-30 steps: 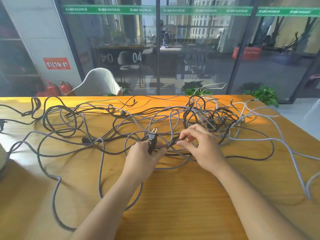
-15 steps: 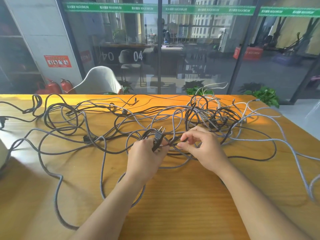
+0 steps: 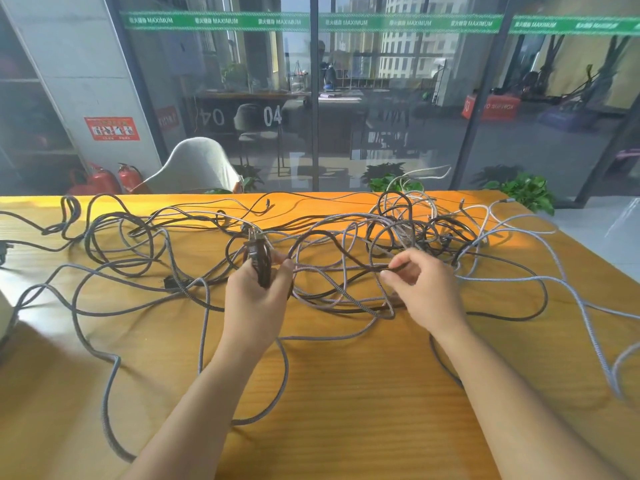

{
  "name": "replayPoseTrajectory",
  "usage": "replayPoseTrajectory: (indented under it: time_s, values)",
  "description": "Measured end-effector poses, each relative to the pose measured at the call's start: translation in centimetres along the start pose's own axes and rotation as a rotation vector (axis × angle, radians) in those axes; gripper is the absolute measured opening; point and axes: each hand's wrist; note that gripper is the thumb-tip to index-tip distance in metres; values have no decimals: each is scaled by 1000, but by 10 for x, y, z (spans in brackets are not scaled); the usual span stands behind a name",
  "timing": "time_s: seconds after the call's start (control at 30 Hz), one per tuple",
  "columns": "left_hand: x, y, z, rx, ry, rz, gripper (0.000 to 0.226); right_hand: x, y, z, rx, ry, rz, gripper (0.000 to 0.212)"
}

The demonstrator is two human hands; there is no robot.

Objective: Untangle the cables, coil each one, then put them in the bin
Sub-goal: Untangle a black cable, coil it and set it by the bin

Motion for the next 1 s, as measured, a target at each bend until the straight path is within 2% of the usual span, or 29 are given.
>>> replayPoseTrajectory:
  time_s: [0.13, 0.23, 0.33, 0.43, 0.57, 0.67, 0.77, 0.8, 0.87, 0.93, 1.0]
  values:
    - [0, 4, -3, 37, 18, -25, 12, -3, 4, 5, -154, 4, -176, 12]
    - [-1, 5, -6, 31, 33, -29, 14, -1, 3, 10, -200, 28, -196, 11]
    - [0, 5, -8, 23, 43, -4, 15, 5, -2, 20, -225, 87, -93, 10]
    - [4, 0, -12, 26, 3, 68, 18, 21, -18, 41, -326, 130, 113, 10]
    - [8, 0, -15, 22, -34, 103, 17, 37, -34, 61, -438, 86, 292, 10]
    - [2, 7, -10, 58, 26, 58, 17, 31, -25, 53, -311, 71, 369, 11]
    - [-2, 11, -7, 194, 127, 115, 22, 24, -18, 39, 73, 102, 445, 18]
    - [-1, 11, -8, 261, 150, 166, 24, 24, -18, 37, 170, 133, 417, 17]
    - [0, 13, -10, 409, 166, 283, 29, 25, -21, 39, 216, 274, 273, 9]
    - [-1, 16, -13, 552, 180, 411, 39, 27, -23, 46, 189, 447, 145, 28]
    - [-2, 18, -16, 653, 204, 512, 48, 27, -23, 54, 172, 565, 167, 44]
Point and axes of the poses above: each hand's wrist, its own x-axis away from the middle knuckle, its own y-axis out of the back of the hand, z = x × y, and after that the axes turned 15 degrees about -x, right-handed
